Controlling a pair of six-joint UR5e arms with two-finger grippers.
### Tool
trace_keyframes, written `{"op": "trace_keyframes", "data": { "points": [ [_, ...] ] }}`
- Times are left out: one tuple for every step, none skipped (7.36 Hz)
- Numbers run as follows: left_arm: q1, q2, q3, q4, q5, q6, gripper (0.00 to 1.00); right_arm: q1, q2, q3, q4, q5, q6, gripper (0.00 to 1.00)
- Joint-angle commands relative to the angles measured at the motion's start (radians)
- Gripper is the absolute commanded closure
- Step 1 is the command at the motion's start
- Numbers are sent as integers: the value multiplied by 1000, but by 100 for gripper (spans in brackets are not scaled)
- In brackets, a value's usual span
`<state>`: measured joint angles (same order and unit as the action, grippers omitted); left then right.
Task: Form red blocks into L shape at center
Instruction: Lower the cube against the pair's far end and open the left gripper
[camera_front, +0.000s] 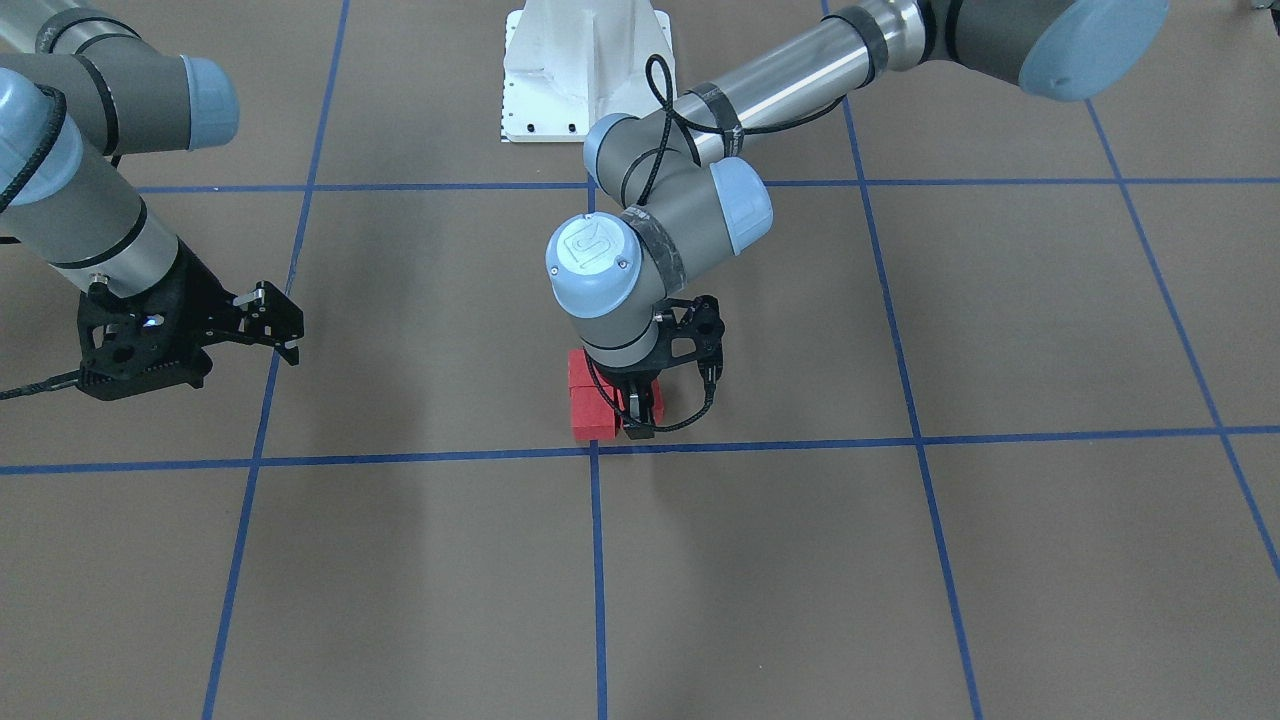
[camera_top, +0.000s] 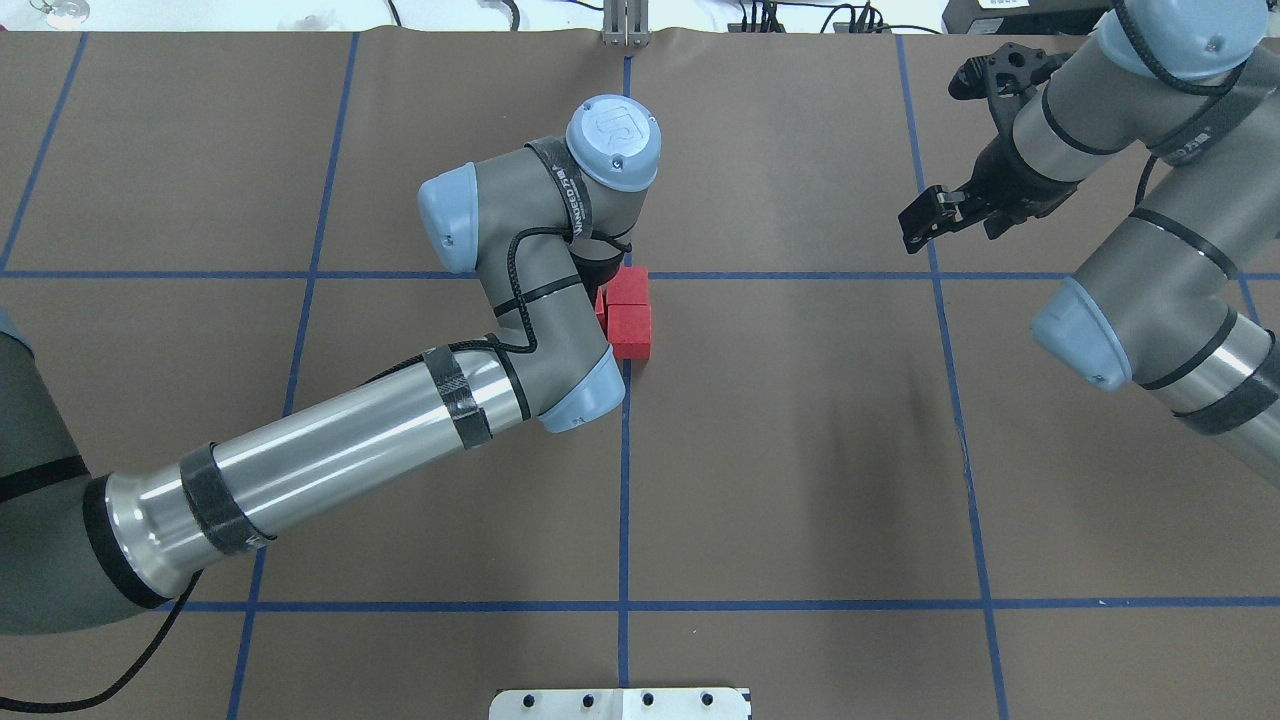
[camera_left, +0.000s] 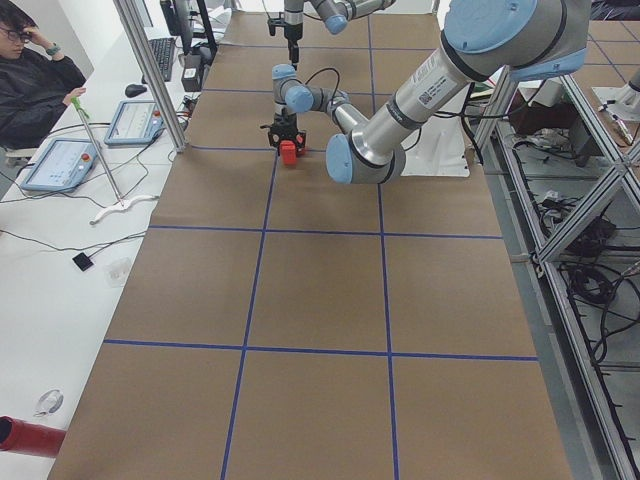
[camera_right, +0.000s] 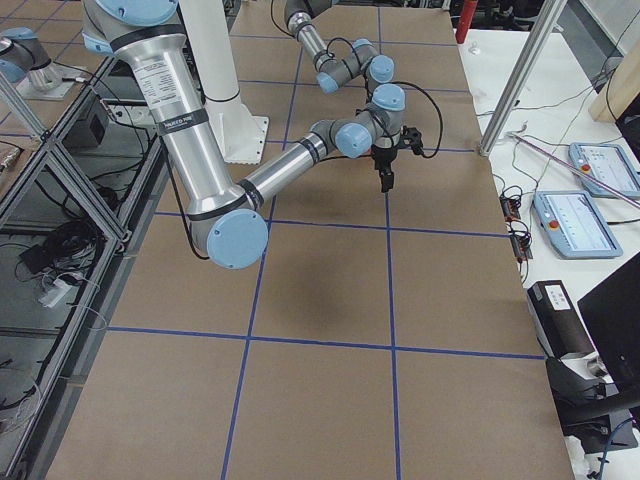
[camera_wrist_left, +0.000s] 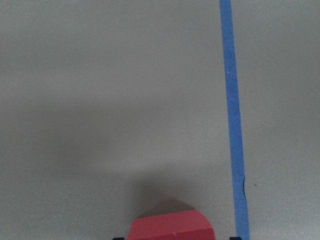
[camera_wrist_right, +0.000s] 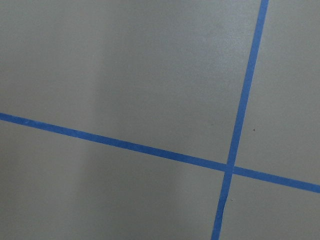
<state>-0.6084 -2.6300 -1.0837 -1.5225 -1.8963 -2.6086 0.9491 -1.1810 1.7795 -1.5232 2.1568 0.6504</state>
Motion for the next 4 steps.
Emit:
{"op": "trace_keyframes", "data": {
  "points": [
    [-2, 2, -11, 57, -3, 1, 20, -1, 1, -2, 0, 0, 0, 1],
    [-2, 2, -16, 92, -1, 2, 20, -1, 1, -5, 0, 0, 0, 1],
    [-8, 2, -25, 105, 0, 1, 20, -1, 1, -6, 0, -2, 0, 1],
    [-14, 2, -24, 117, 5, 2, 22, -1, 1, -8, 0, -2, 0, 1]
  ]
}}
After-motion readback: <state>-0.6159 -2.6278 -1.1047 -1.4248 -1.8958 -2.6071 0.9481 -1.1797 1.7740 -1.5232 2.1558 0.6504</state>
